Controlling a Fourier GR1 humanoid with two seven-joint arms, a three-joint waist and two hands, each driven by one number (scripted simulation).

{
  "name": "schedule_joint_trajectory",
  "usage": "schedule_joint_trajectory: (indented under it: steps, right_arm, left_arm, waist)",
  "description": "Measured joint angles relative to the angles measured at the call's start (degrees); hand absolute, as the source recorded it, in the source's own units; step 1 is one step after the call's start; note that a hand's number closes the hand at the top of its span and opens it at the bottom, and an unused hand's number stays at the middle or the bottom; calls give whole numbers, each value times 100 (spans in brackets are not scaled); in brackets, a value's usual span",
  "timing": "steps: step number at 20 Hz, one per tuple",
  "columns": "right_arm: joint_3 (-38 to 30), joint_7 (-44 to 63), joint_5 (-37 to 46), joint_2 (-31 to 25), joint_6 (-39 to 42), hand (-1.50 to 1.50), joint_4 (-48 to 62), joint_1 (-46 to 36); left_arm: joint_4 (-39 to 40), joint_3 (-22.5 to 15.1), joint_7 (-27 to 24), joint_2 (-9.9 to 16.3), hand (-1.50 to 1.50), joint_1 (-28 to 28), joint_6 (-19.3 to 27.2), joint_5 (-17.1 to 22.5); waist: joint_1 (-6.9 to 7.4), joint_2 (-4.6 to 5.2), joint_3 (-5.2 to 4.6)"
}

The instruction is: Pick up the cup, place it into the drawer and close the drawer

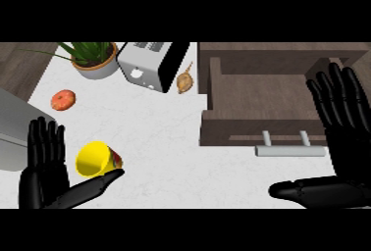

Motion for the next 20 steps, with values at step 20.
schedule_joint_trajectory:
  steps: [20]
  right_arm:
    - [-115,-42,-124,-32,166,-150,-12,77]
  left_arm:
    - [2537,825,-1872,40,-150,-163,-798,725]
  waist:
    - [-8,3,1]
